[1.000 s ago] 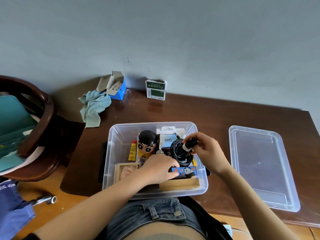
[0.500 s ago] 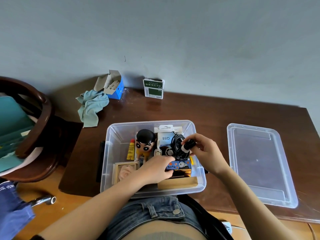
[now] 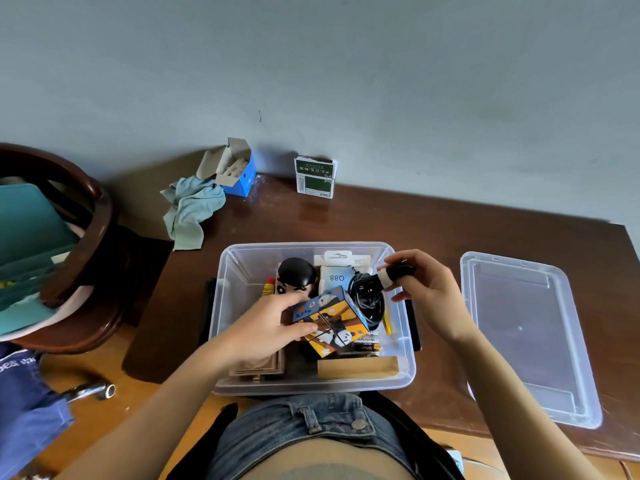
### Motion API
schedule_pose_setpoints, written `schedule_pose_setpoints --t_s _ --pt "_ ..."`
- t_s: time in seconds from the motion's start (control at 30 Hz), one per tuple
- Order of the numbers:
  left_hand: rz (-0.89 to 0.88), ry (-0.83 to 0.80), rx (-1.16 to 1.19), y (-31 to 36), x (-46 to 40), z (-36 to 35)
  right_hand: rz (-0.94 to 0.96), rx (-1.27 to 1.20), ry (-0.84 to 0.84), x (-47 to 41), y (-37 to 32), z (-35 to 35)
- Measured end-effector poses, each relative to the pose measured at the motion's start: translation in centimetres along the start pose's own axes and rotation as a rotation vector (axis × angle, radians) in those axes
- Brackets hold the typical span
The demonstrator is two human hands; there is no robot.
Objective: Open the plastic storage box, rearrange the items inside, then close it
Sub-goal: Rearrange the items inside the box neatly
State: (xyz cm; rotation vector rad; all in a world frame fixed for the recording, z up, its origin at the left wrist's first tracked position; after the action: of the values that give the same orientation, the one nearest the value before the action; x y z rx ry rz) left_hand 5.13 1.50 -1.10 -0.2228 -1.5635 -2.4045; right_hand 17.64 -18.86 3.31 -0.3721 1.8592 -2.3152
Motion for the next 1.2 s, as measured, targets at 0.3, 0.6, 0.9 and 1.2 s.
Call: schedule_pose_setpoints --t_s 0.3,0.6,0.9,1.2 --pt "0.216 -0.225 -0.268 -2.1 2.3 6.3 -0.079 0.069 -0.142 -0.5 0.9 -3.7" --pt "0.118 -0.346 -1.242 -1.5 0.1 3.4 -0.070 0.175 -0.166 0.1 1.4 -3.7" --pt "-0.082 -0.561 -0.882 -1.5 1.0 0.8 -0.113 0.138 -0.096 0.9 2.2 -1.6" --pt "-0.470 -0.351 -1.209 -1.3 0.3 1.9 -0.100 0.120 -0.093 0.8 2.2 -2.0"
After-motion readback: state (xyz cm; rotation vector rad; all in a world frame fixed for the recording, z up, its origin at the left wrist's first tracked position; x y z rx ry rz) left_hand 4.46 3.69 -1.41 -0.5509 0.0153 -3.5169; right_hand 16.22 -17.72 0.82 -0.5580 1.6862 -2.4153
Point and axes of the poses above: each hand's wrist, its own x-axis away from the middle knuckle, its own z-axis out of the back of the hand, y = z × x, the point moved 5 cm from there along -x, towards the middle knuckle, and after that the axes turned 12 degrees about y, right-handed, at the moved point
